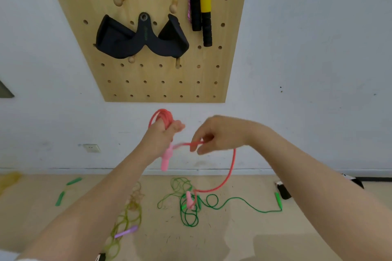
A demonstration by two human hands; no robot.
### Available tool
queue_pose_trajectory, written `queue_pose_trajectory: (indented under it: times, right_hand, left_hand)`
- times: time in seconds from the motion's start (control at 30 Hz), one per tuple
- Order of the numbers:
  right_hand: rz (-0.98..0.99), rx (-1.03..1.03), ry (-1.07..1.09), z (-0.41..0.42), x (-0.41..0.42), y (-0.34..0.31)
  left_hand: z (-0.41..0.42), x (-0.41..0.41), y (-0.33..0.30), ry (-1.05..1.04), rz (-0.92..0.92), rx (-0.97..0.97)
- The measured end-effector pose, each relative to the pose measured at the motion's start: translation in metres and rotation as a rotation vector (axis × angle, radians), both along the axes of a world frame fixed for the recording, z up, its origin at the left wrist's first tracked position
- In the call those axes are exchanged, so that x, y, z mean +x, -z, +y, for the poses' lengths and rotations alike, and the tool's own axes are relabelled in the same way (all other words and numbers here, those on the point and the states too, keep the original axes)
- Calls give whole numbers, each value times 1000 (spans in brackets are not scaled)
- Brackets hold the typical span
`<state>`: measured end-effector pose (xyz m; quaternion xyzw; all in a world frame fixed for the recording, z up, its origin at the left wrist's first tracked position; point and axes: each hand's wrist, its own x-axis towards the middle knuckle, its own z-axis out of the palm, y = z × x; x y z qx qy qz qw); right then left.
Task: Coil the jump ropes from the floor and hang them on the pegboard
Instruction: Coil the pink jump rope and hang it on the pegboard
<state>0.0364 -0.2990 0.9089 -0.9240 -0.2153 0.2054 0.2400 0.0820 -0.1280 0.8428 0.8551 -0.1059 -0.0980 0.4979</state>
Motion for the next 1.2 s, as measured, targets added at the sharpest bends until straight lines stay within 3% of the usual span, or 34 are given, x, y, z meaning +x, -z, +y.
queue_pose_trajectory:
  times: [0.07, 0.27, 0.4, 0.57, 0.63, 0.73, 0.83, 0.97, 1.07, 1.2]
  right_hand:
    - [-84, 121, 31, -2, 3, -17]
    - [-293, 446, 312, -14, 14, -18]
    - [-186, 576, 512, -15, 21, 21]
    - [-216, 398, 448, 4, 17, 47]
    - [-37, 429, 454, 9, 14, 53]
    - [256, 335, 406, 9, 6, 66]
    - [316, 97, 192, 8, -5, 67]
    - [9, -29, 35, 9, -2, 38]
    - [-185, 4, 73, 1, 5, 12]
    - [-244, 226, 294, -23, 13, -1]
  left_hand:
    - [-13, -23, -11, 129, 27, -63]
    - [-21, -46, -23, 332, 426, -806]
    - [-18, -45, -40, 489, 559, -991]
    - [-21, -44, -40, 229, 368, -1000]
    - [-21, -39, -40, 153, 330, -1049]
    - [-15, -23, -41, 8, 217, -971]
    - [-7, -8, -37, -46, -46, -585]
    - [-3, 3, -17, 103, -138, -49]
    - [-7, -12, -11, 280, -23, 33]
    - [-9, -23, 1, 455, 371, -386]
